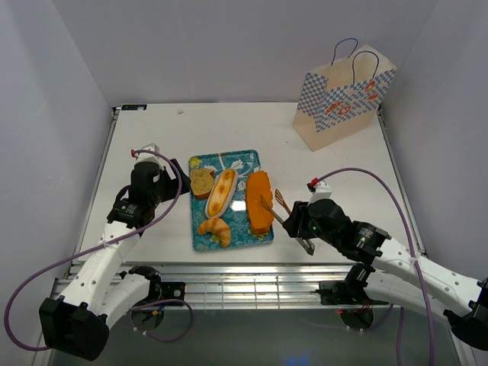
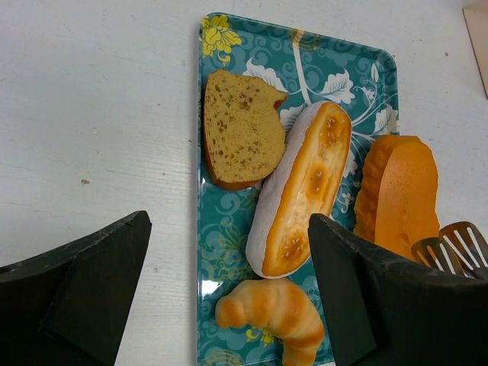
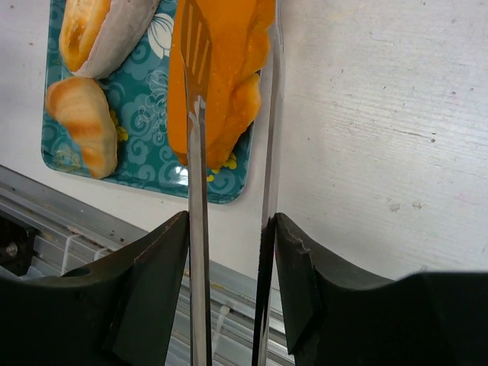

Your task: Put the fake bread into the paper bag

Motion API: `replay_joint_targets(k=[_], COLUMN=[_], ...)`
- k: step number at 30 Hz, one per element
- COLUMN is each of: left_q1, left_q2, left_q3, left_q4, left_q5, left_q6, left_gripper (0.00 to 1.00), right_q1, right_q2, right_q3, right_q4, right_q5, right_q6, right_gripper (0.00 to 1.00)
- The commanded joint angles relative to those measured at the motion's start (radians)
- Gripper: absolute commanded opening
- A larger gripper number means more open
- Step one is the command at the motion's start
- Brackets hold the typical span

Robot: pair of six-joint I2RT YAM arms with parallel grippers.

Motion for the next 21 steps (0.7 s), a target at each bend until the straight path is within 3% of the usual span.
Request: replay_joint_targets(k=[1,21], left_q1=[-0.005,-0.005], left_q2=[-0.006,-0.009], left_q3=[0.005,0.005], left_q4=[-0.001,-0.002], left_q5=[0.01,0.016], left_q6=[0.009,0.009], left_gripper=[0.95,0.95], right_q1=[-0.014,-0.161], right_q2=[-0.025,-0.067], right_q3=[-0.023,-0.168], right_q4=[0.114,0.299], right_q5=[-0.002,-0.223], right_q6=[0.075,0.179], right_gripper=[0.54,0.52])
